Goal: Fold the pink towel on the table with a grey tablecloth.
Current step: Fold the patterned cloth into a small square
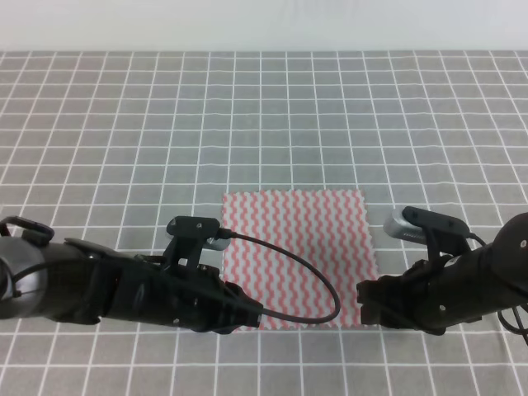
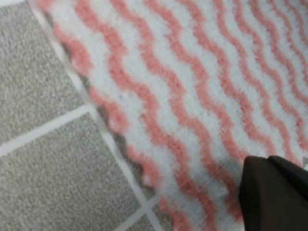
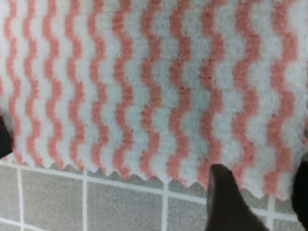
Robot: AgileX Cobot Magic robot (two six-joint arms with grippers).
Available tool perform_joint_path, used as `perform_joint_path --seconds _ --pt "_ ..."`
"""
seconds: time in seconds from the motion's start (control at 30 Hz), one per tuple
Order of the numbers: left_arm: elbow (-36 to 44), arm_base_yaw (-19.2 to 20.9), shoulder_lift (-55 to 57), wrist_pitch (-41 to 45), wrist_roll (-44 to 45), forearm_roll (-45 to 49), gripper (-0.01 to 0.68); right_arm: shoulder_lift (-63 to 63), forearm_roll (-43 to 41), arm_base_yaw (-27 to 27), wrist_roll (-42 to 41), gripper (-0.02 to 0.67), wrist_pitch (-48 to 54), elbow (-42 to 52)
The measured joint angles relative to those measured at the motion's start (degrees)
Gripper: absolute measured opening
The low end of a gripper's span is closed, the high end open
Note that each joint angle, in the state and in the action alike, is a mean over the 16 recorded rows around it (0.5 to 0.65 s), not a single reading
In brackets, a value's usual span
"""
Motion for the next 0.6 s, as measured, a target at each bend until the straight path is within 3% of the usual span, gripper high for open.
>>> perform_joint_path --seconds 0.6 --pt "0.21 0.00 0.13 1.10 -0.03 0.60 -0.002 0.14 2.71 0.04 -0.64 0.282 -0.66 0.00"
